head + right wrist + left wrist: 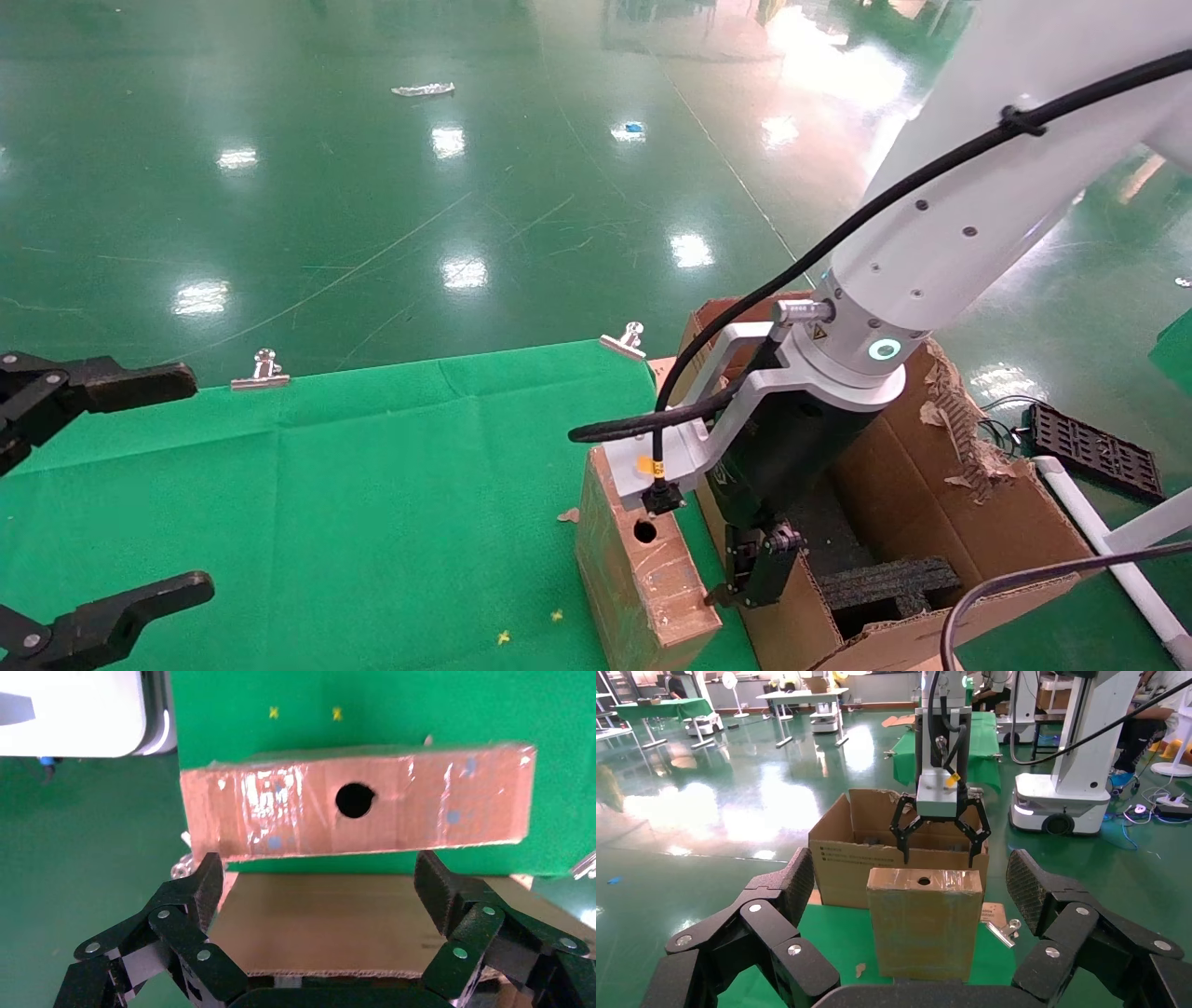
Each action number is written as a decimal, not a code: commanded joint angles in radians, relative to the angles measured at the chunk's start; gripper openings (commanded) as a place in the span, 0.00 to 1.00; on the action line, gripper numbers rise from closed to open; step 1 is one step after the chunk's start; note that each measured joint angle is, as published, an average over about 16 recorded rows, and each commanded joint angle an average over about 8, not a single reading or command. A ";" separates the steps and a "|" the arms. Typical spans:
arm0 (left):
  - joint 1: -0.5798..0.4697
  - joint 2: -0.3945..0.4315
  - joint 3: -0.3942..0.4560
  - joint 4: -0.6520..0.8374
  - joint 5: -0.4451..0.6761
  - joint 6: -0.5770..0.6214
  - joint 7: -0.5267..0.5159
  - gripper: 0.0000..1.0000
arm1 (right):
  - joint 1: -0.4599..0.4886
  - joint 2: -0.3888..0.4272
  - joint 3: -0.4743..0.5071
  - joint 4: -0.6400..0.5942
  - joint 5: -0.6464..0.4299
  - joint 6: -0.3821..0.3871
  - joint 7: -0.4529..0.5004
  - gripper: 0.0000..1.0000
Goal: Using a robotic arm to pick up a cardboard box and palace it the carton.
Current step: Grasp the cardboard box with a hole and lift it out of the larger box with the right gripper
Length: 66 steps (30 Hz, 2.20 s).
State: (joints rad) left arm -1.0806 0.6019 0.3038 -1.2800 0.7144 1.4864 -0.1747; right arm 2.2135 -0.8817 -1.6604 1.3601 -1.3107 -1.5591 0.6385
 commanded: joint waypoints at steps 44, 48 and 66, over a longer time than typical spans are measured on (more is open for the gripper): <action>0.000 -0.001 0.002 0.000 -0.001 -0.001 0.001 0.76 | -0.028 -0.020 -0.185 -0.022 0.033 0.213 0.875 0.07; -0.001 -0.001 0.002 0.000 -0.002 -0.001 0.001 0.29 | -0.031 -0.030 -0.193 -0.018 0.016 0.213 0.881 0.00; -0.001 -0.001 0.003 0.000 -0.002 -0.001 0.001 0.00 | -0.043 -0.030 -0.208 -0.012 -0.010 0.215 0.884 0.00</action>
State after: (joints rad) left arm -1.0812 0.6007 0.3068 -1.2800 0.7124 1.4851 -0.1732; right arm 2.1709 -0.9111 -1.8680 1.3481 -1.3199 -1.3431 1.5218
